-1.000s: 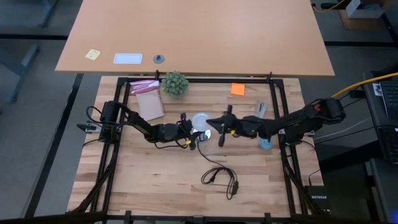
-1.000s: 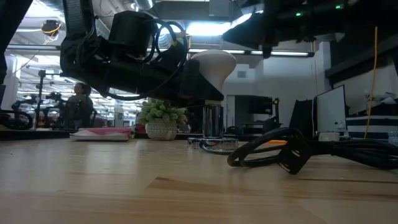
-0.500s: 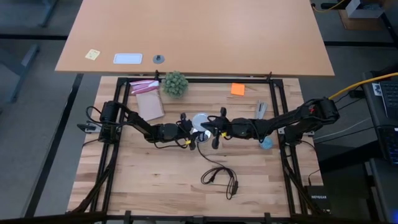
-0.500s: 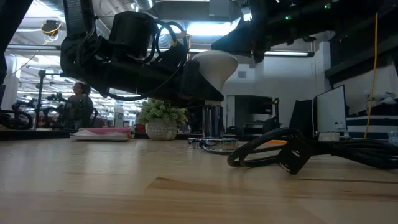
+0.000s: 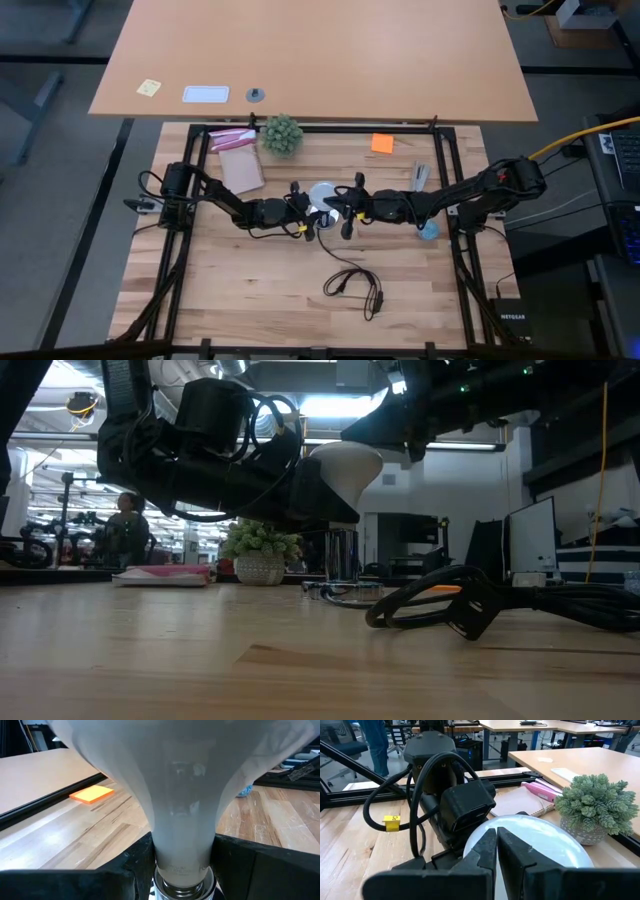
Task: Screw lightbulb
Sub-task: Insert the lightbulb into the lamp
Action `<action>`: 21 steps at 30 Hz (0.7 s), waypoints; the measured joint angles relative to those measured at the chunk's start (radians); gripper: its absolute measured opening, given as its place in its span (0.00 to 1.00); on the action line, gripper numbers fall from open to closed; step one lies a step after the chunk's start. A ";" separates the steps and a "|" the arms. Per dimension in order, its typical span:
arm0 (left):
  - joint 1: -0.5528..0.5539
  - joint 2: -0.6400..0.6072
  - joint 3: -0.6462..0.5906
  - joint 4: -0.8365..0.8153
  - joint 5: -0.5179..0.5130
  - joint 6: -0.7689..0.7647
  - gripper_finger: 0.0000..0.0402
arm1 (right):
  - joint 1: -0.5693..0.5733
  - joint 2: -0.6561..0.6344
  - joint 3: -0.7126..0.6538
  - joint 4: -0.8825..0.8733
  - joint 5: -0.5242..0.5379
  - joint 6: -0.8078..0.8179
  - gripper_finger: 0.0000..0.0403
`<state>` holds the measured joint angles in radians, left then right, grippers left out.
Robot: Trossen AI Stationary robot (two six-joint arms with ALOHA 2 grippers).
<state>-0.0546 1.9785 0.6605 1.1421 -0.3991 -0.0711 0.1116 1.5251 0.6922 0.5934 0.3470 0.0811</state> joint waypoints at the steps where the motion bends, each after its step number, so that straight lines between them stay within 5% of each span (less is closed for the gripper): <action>1: 0.000 0.000 0.000 0.000 0.000 0.000 0.39 | 0.000 0.000 0.000 0.000 0.000 0.000 0.05; 21: 0.000 -0.001 0.044 -0.106 -0.007 -0.055 0.39 | -0.001 0.002 -0.002 0.005 -0.026 0.003 0.05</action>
<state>-0.0544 1.9780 0.7049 1.0359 -0.4061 -0.1256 0.1104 1.5272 0.6903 0.5980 0.3206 0.0845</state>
